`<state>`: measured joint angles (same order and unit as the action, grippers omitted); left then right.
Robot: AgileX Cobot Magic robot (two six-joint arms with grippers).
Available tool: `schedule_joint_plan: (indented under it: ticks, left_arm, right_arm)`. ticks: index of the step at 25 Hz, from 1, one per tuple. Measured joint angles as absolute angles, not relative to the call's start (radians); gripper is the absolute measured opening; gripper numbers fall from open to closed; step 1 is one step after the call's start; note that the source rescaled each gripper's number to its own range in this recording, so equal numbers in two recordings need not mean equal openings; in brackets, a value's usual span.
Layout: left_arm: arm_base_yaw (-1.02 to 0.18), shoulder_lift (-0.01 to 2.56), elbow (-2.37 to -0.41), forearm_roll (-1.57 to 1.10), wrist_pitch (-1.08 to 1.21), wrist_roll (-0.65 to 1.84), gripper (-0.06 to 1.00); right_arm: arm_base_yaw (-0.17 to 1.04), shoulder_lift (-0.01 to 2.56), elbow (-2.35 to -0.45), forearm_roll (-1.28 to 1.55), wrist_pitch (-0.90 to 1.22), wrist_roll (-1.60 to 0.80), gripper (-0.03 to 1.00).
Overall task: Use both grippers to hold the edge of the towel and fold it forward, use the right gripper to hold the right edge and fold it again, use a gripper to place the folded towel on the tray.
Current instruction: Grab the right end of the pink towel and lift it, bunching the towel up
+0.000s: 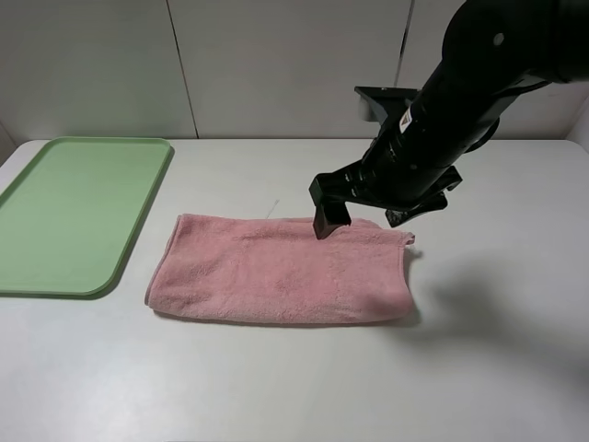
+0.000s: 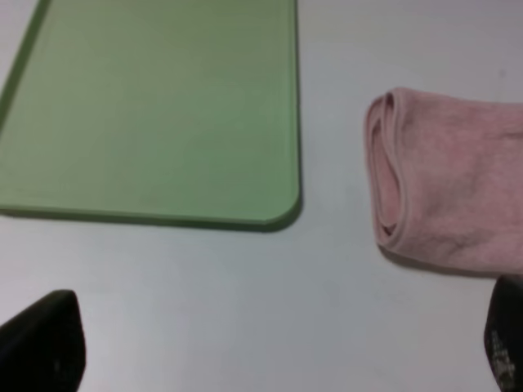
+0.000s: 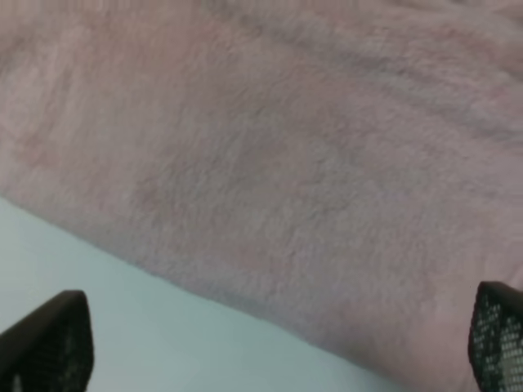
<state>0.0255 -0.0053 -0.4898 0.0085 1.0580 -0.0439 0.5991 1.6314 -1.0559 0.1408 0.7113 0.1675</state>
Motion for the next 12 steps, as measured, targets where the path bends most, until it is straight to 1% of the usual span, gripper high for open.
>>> schedule_joint_plan:
  ticks: [6, 12]
  left_arm:
    - [0.026, -0.006, -0.49, 0.033, 1.058, -0.044, 0.98]
    - [0.052, -0.006, -0.49, 0.035, 1.058, -0.044, 0.98]
  right_arm:
    - [0.599, 1.637, -1.056, 0.057, 0.685, 0.281, 1.0]
    - [0.599, 1.736, -1.056, 0.037, 0.67, 0.304, 1.0]
